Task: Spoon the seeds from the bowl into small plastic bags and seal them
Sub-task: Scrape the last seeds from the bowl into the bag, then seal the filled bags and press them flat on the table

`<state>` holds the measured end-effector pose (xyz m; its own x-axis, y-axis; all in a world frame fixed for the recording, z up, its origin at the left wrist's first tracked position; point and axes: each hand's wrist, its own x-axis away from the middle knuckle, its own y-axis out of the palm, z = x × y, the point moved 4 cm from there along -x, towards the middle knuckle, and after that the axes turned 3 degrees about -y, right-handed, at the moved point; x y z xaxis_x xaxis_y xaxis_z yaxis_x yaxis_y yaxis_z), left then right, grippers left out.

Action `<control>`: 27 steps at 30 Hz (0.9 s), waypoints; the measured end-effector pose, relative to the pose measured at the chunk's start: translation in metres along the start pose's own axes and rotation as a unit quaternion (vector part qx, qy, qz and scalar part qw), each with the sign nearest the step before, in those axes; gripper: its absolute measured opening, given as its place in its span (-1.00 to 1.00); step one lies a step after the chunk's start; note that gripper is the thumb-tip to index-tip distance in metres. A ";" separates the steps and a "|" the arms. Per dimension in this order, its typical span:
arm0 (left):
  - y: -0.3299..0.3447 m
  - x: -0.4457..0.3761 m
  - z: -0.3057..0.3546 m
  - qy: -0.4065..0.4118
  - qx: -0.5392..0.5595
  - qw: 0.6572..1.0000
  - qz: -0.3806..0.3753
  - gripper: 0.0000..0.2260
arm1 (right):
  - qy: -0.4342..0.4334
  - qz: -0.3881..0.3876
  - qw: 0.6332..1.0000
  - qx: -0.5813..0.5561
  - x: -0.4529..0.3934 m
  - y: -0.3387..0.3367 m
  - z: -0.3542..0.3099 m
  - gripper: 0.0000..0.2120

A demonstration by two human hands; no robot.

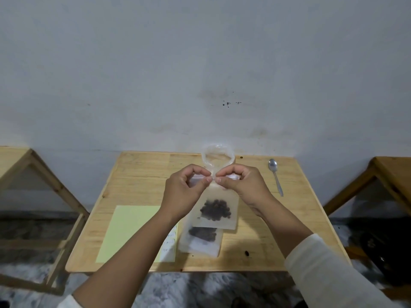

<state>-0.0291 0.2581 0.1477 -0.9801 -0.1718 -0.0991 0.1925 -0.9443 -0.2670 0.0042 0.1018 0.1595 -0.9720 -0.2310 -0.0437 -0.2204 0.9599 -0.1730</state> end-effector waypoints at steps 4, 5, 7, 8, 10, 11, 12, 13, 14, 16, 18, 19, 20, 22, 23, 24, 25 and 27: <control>-0.004 0.003 -0.003 -0.011 -0.014 0.999 0.037 -0.91 | 0.022 0.041 0.999 0.005 -0.002 0.015 0.007 -0.89; -0.007 0.003 -0.006 -0.016 -0.015 0.999 0.042 -0.91 | 0.027 0.050 0.998 0.002 -0.002 0.019 0.009 -0.89; -0.014 0.002 -0.011 -0.020 -0.008 0.999 0.041 -0.91 | 0.033 0.058 0.998 -0.015 -0.003 0.028 0.009 -0.89; -0.019 0.002 -0.014 -0.018 0.000 0.999 0.033 -0.92 | 0.034 0.057 0.997 -0.026 -0.003 0.032 0.008 -0.89; -0.030 0.004 -0.016 -0.006 0.023 1.000 0.000 -0.89 | 0.039 0.059 0.996 -0.046 -0.003 0.041 0.008 -0.88; -0.034 0.005 -0.018 -0.004 0.035 0.999 -0.019 -0.86 | 0.044 0.061 0.996 -0.057 -0.004 0.045 0.009 -0.87; -0.038 0.007 -0.021 -0.005 0.045 0.998 -0.034 -0.84 | 0.050 0.062 0.995 -0.065 -0.005 0.049 0.011 -0.87; -0.041 0.008 -0.026 -0.010 0.052 0.998 -0.039 -0.83 | 0.054 0.057 0.995 -0.068 -0.005 0.052 0.012 -0.89; -0.043 0.009 -0.030 -0.016 0.054 0.998 -0.035 -0.82 | 0.058 0.047 0.995 -0.068 -0.006 0.055 0.013 -0.90; -0.048 0.010 -0.037 -0.028 0.054 0.998 -0.011 -0.80 | 0.066 0.014 0.995 -0.073 -0.005 0.063 0.014 -0.89; -0.052 0.009 -0.041 -0.032 0.062 0.997 0.017 -0.80 | 0.071 -0.006 0.995 -0.071 -0.006 0.067 0.015 -0.86; -0.053 0.008 -0.042 -0.032 0.072 0.997 0.022 -0.80 | 0.068 -0.006 0.996 -0.063 -0.008 0.067 0.015 -0.85; -0.053 0.008 -0.042 -0.035 0.087 0.995 0.020 -0.81 | 0.065 -0.005 0.996 -0.058 -0.011 0.067 0.015 -0.86; -0.054 0.007 -0.042 -0.047 0.112 0.993 0.002 -0.81 | 0.067 -0.009 0.996 -0.059 -0.016 0.068 0.017 -0.86; -0.055 0.006 -0.043 -0.049 0.111 0.993 -0.006 -0.81 | 0.073 -0.014 0.995 -0.064 -0.019 0.070 0.019 -0.86; -0.057 0.005 -0.045 -0.051 0.102 0.993 -0.009 -0.81 | 0.080 -0.021 0.994 -0.070 -0.022 0.072 0.021 -0.86; -0.060 0.005 -0.048 -0.053 0.095 0.994 -0.009 -0.80 | 0.088 -0.030 0.993 -0.077 -0.024 0.076 0.024 -0.85; -0.067 0.003 -0.054 -0.061 0.086 0.994 0.000 -0.79 | 0.101 -0.045 0.990 -0.088 -0.029 0.083 0.029 -0.83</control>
<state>-0.0425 0.3361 0.1133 -0.9805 -0.1954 0.0198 0.1927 -0.9764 -0.0975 0.0168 0.1838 0.1182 -0.9406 -0.2971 0.1645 -0.3000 0.9539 0.0072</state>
